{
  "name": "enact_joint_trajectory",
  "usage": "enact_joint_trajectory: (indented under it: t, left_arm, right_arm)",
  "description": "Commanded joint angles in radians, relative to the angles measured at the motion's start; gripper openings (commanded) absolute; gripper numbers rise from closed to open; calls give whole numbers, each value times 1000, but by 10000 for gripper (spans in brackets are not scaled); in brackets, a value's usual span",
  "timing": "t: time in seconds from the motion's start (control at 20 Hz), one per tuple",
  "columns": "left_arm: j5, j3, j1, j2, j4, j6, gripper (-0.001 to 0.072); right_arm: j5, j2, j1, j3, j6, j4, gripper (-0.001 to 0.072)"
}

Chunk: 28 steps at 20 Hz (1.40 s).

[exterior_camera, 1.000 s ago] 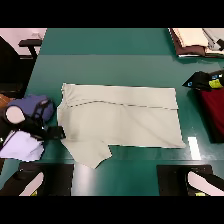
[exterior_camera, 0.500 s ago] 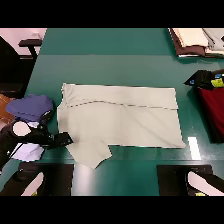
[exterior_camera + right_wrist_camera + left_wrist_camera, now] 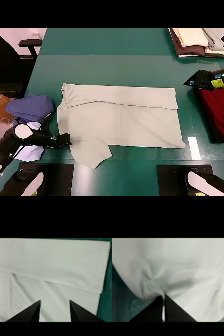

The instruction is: Fold the shirts.

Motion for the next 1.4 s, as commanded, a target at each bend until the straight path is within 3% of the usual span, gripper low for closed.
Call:
enact_joint_trajectory:
  t: [0.0,0.15,0.2,0.25,0.3,0.5,0.8,0.95,1.0,1.05,1.1,1.35]
  left_arm:
    - [-34,44,0,6,-23,42,23]
    - [-77,139,0,31,-23,56,23]
    - [-79,167,0,39,-23,56,23]
    - [-79,190,0,39,-23,56,23]
    - [-75,207,0,39,-23,56,23]
    - [-64,216,0,39,-21,56,23]
    - [-57,216,0,39,-19,57,24]
    - [-72,216,0,39,-16,77,24]
    - [-81,216,0,39,-16,81,23]
    - [-89,216,0,39,-16,82,23]
    - [-96,219,0,39,-15,83,23]
    - [-99,348,0,36,29,82,22]
  right_arm:
    - [96,5,-51,-22,-25,-22,410]
    - [129,77,-184,-217,-25,-138,412]
    - [129,104,-236,-303,-25,-172,452]
    - [132,124,-296,-396,-25,-193,594]
    - [134,132,-348,-480,-25,-192,617]
    - [88,131,-446,-748,-26,-184,586]
    - [-23,131,-318,-840,-29,-105,574]
    - [-31,131,-257,-830,-28,-107,400]
    - [-30,132,-246,-830,-29,-107,282]
    - [-30,132,-233,-830,-29,-107,118]
    - [-25,132,-222,-825,-29,-108,43]
    - [49,173,-183,-639,-29,-109,16]
